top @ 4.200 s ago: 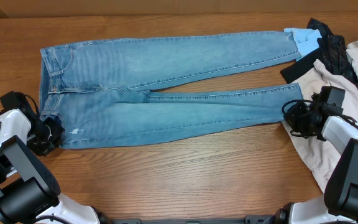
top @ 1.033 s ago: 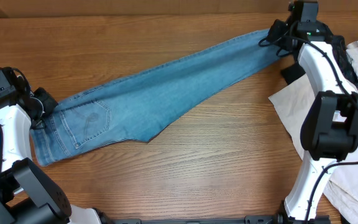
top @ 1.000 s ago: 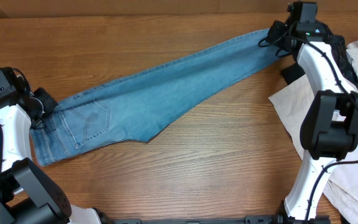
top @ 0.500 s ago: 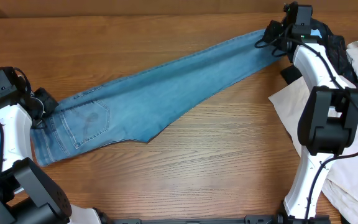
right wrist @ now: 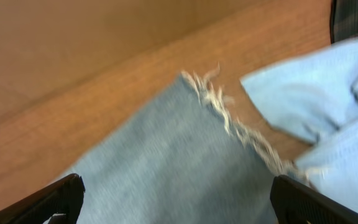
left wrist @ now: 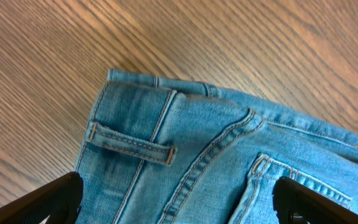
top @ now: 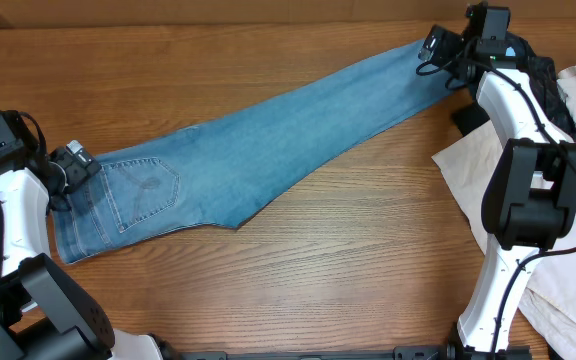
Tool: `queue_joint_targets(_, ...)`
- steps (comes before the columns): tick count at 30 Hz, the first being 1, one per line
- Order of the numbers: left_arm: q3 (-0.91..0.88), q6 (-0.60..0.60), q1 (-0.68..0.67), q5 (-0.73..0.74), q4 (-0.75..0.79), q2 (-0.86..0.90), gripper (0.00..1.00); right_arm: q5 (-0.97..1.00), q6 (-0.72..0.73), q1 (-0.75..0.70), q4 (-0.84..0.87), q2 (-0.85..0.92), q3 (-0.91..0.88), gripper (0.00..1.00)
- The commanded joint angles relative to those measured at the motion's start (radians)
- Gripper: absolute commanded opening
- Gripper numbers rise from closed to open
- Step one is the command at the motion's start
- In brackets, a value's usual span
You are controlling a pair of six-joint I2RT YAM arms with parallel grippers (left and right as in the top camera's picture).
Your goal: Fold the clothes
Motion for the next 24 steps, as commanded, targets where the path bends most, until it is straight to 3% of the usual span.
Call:
queue_joint_targets(1, 0.004, 0.005, 0.004, -0.002, -0.015, 0.008, 1.00, 0.014, 0.000, -0.002, -0.053, 0.005, 0.031, 1.00)
queue_joint_targets(12, 0.003, 0.004, 0.004, 0.089, -0.181, 0.008, 1.00, 0.014, 0.000, -0.002, -0.332, -0.001, 0.031, 1.00)
queue_joint_targets(14, -0.002, 0.005, 0.003, 0.117, -0.192, 0.008, 0.92, 0.014, 0.000, -0.002, -0.360, -0.009, 0.031, 1.00)
queue_joint_targets(15, -0.008, 0.005, 0.003, 0.130, -0.192, 0.008, 0.80, 0.014, 0.000, -0.002, -0.371, -0.015, 0.031, 1.00)
queue_joint_targets(17, -0.034, 0.005, 0.003, 0.165, -0.181, 0.008, 0.47, 0.014, 0.000, -0.002, -0.395, -0.035, 0.031, 1.00)
queue_joint_targets(18, -0.055, 0.005, 0.003, 0.183, -0.166, 0.008, 0.38, 0.014, 0.000, -0.002, -0.404, -0.045, 0.031, 1.00)
queue_joint_targets(24, -0.228, 0.004, -0.008, 0.250, -0.035, 0.008, 0.36, 0.014, 0.000, -0.002, -0.461, -0.140, 0.031, 1.00)
